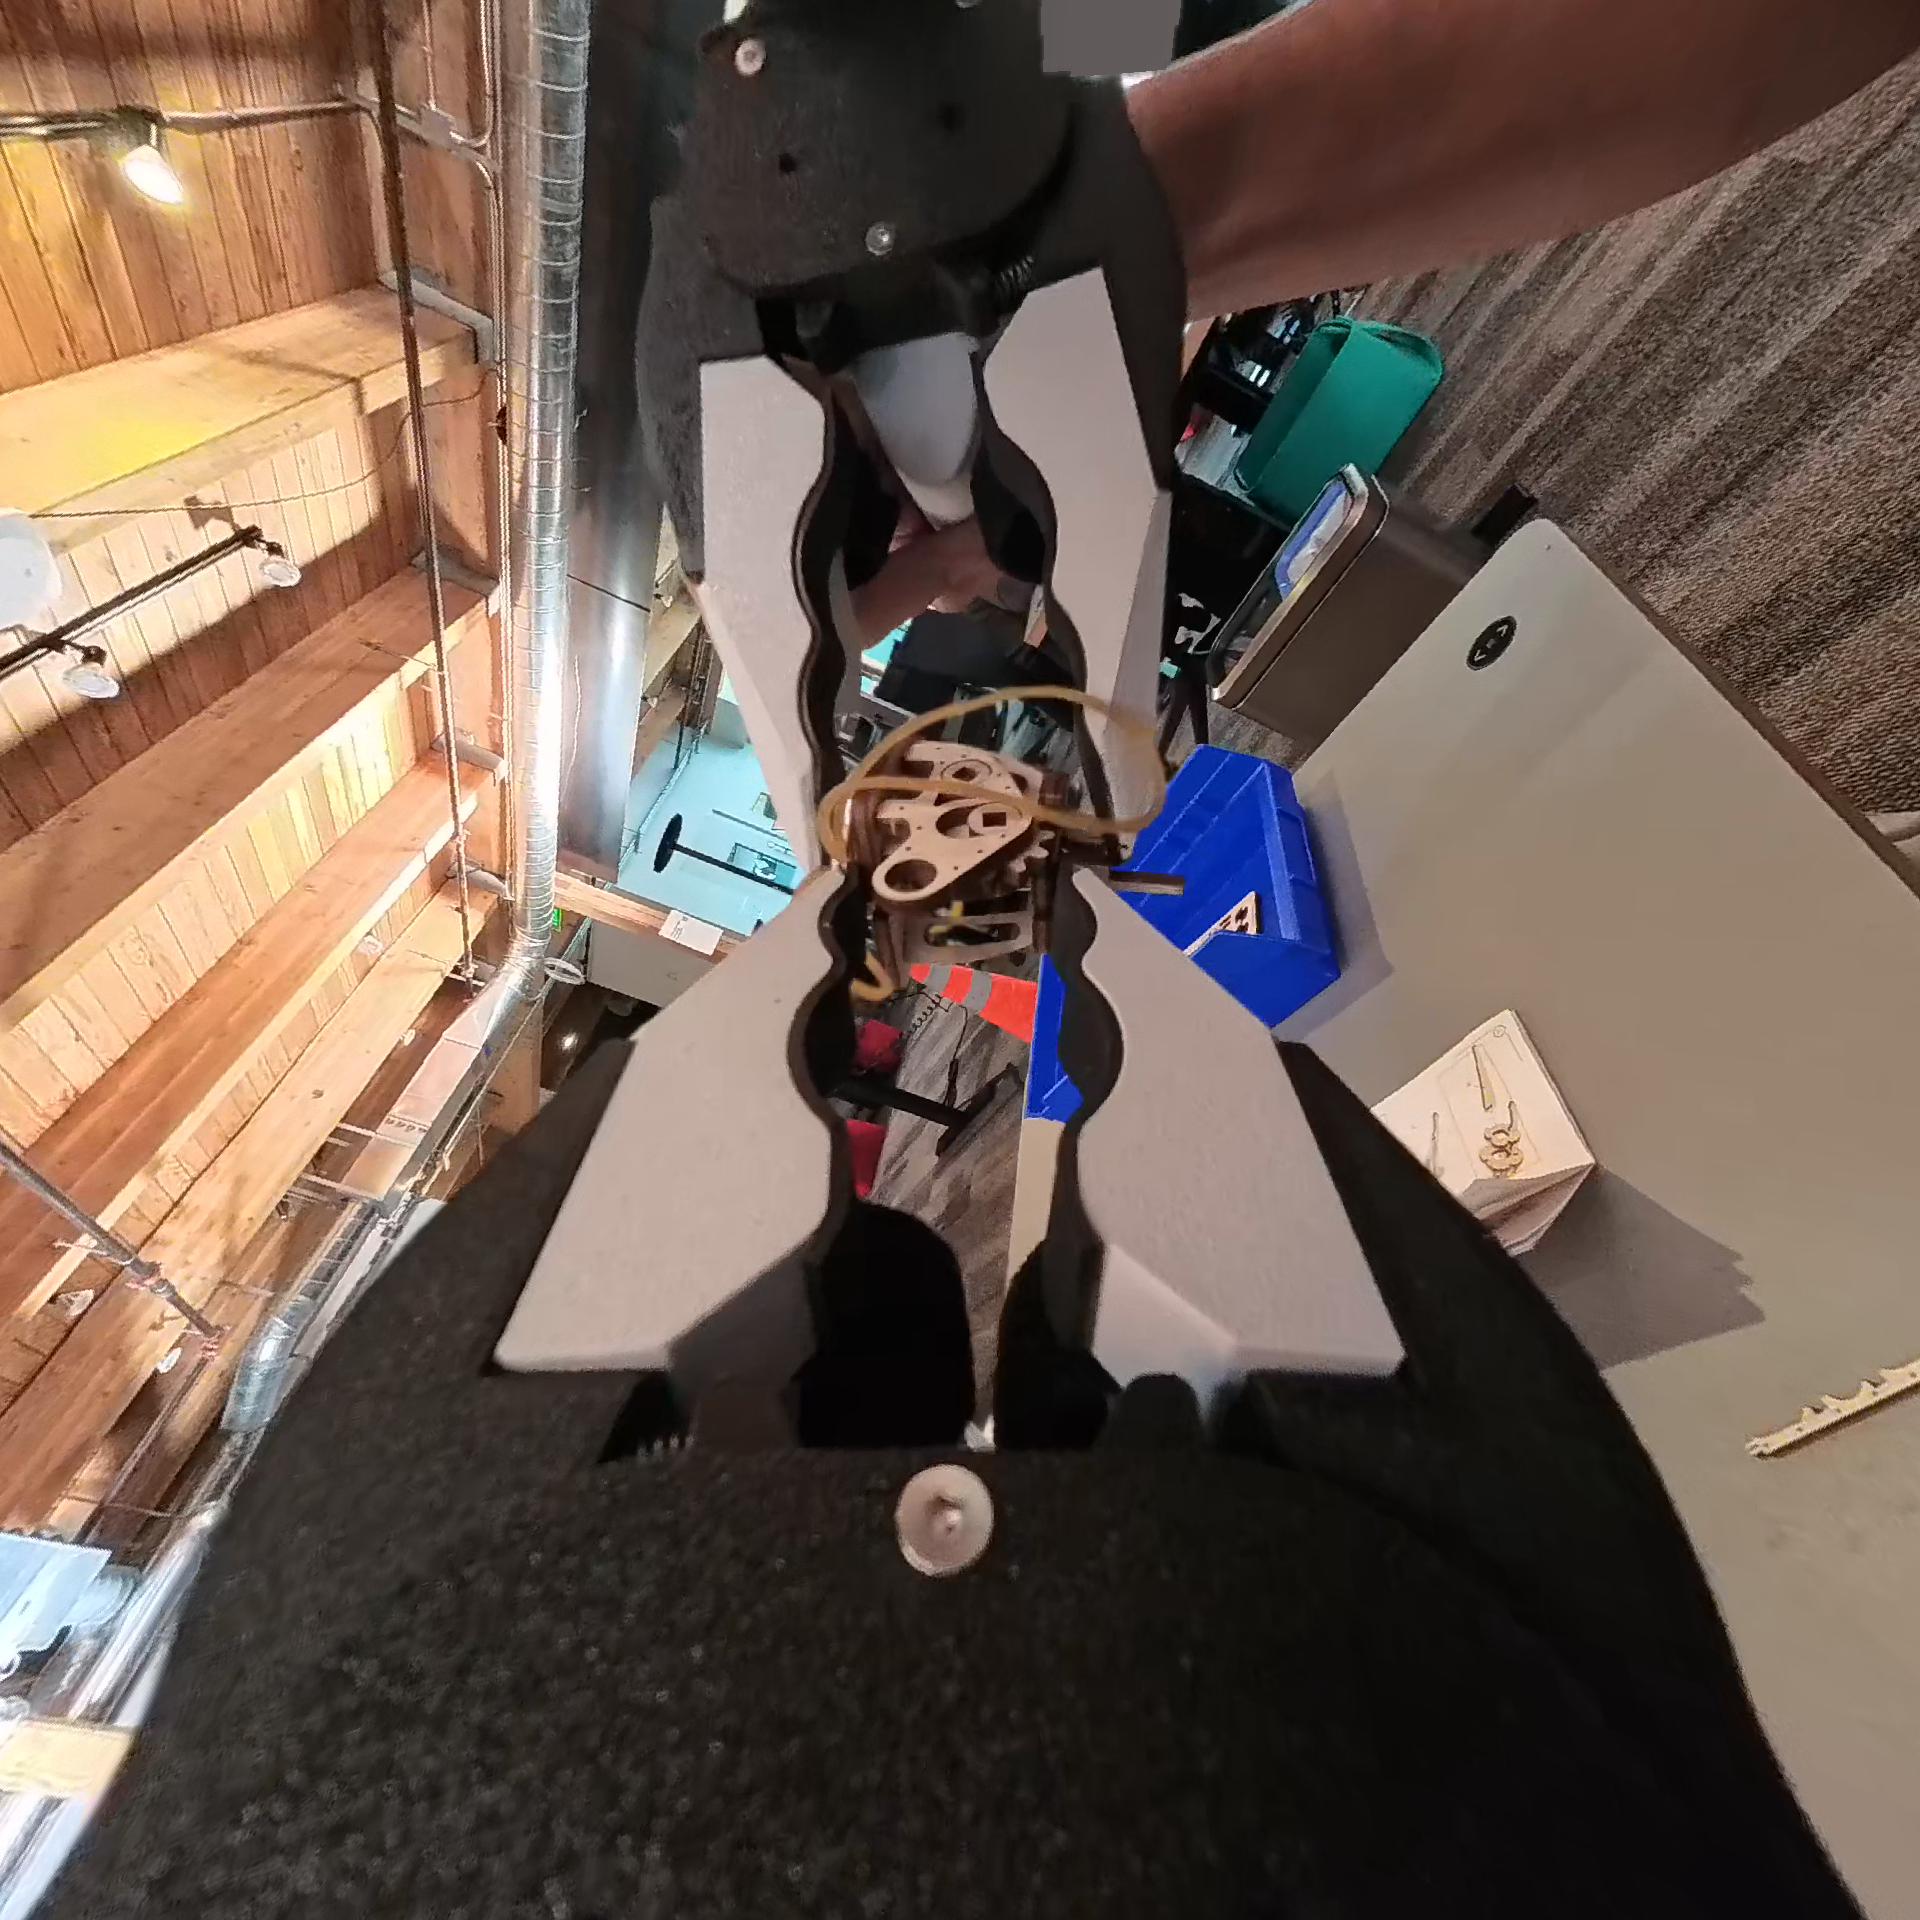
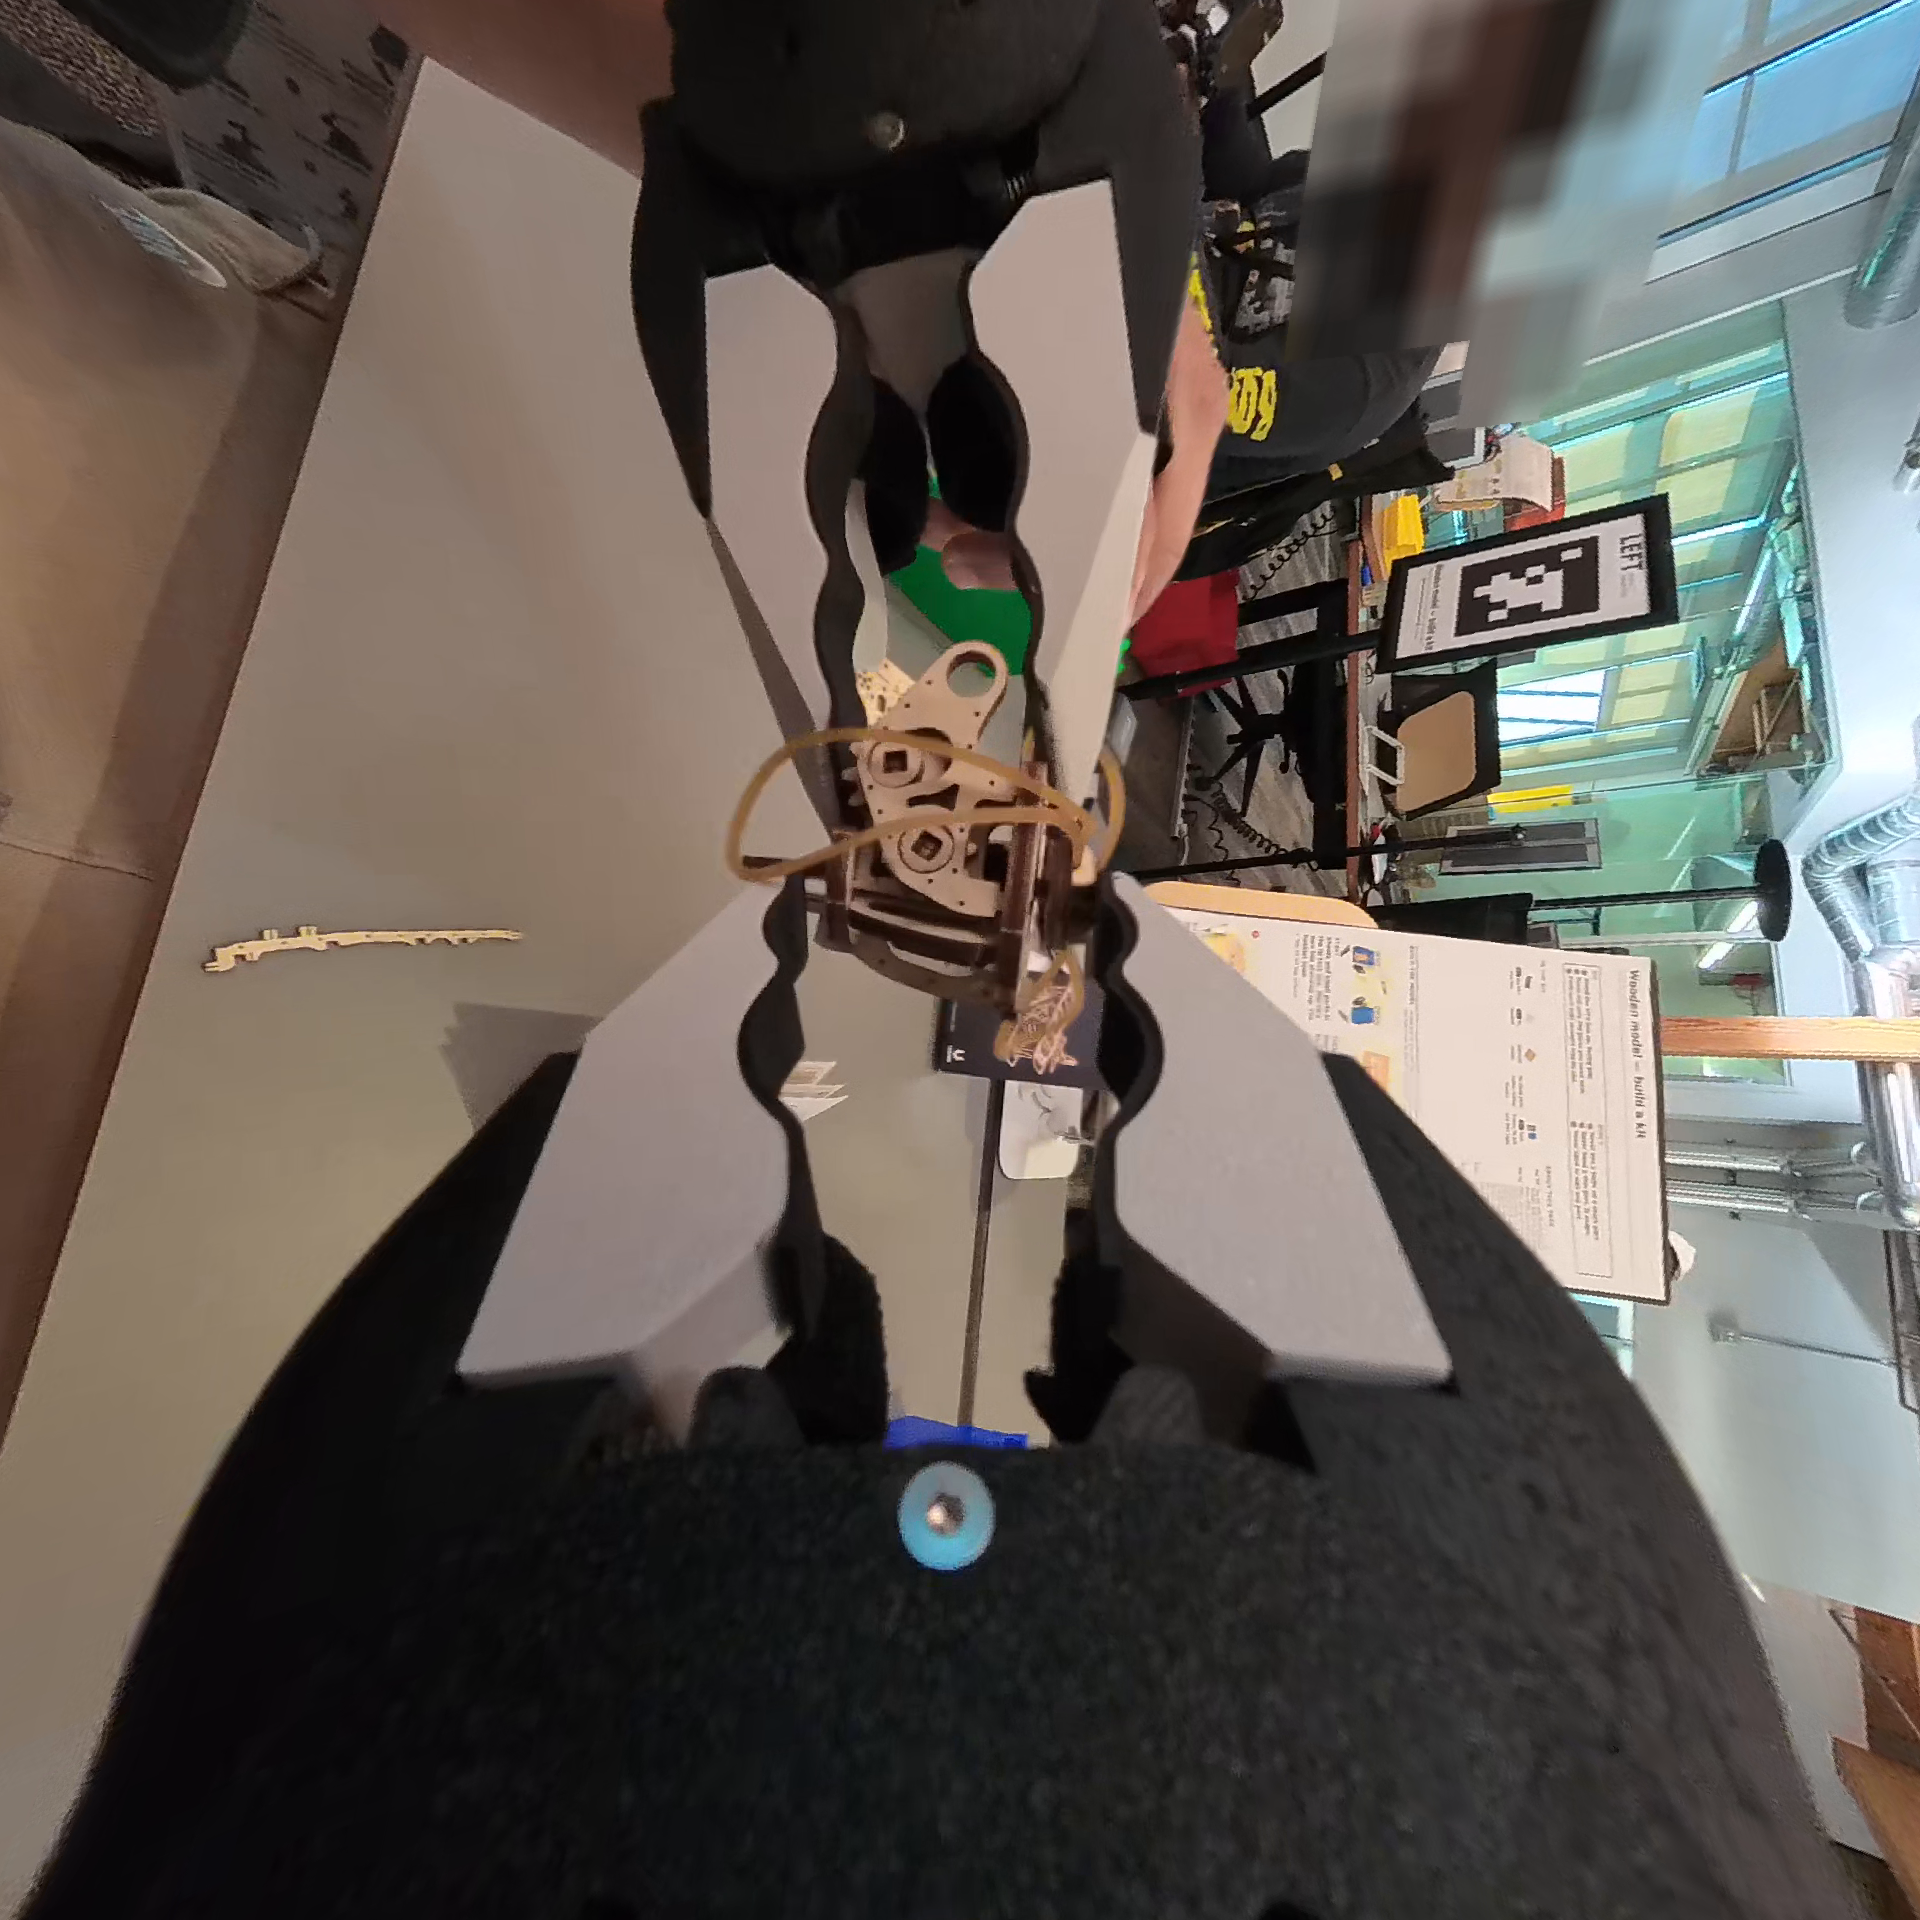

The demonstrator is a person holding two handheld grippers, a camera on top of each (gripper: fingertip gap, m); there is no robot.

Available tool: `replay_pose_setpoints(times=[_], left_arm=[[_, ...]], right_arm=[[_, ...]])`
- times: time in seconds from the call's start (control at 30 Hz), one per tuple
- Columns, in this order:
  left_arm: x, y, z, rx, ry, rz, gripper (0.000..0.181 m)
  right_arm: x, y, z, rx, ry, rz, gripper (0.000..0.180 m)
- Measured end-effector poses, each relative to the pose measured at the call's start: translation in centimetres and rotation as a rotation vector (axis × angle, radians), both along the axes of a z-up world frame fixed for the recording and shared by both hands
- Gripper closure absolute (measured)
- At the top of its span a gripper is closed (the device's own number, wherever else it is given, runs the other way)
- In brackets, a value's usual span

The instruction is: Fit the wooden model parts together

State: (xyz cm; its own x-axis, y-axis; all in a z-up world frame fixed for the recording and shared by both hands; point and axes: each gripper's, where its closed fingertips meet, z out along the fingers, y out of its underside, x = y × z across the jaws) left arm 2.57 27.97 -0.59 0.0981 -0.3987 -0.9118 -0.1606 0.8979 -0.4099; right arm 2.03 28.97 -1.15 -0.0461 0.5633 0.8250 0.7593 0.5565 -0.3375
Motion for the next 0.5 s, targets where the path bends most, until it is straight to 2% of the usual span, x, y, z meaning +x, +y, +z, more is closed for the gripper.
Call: replay_pose_setpoints(times=[0.07, 0.27, 0.33, 0.4, 0.5], left_arm=[[-0.1, 0.0, 0.2, 0.002, -0.010, 0.003, 0.148], [-0.2, 0.2, 0.2, 0.005, -0.013, 0.008, 0.152], [-0.4, 0.2, 0.5, 0.006, -0.024, 0.005, 0.148], [-0.6, 0.2, 0.6, 0.005, -0.028, 0.001, 0.151], [-0.8, -0.2, 1.0, -0.013, -0.040, -0.022, 0.148]], right_arm=[[-0.1, 0.0, 0.2, 0.011, 0.010, 0.004, 0.125], [-0.1, -0.1, 0.5, -0.020, 0.033, 0.009, 0.125], [0.0, -0.1, 1.0, -0.012, 0.052, 0.002, 0.121], [0.0, -0.6, 1.8, -0.010, 0.095, 0.020, 0.118], [0.1, -2.2, 3.0, -0.125, 0.182, 0.094, 0.118]])
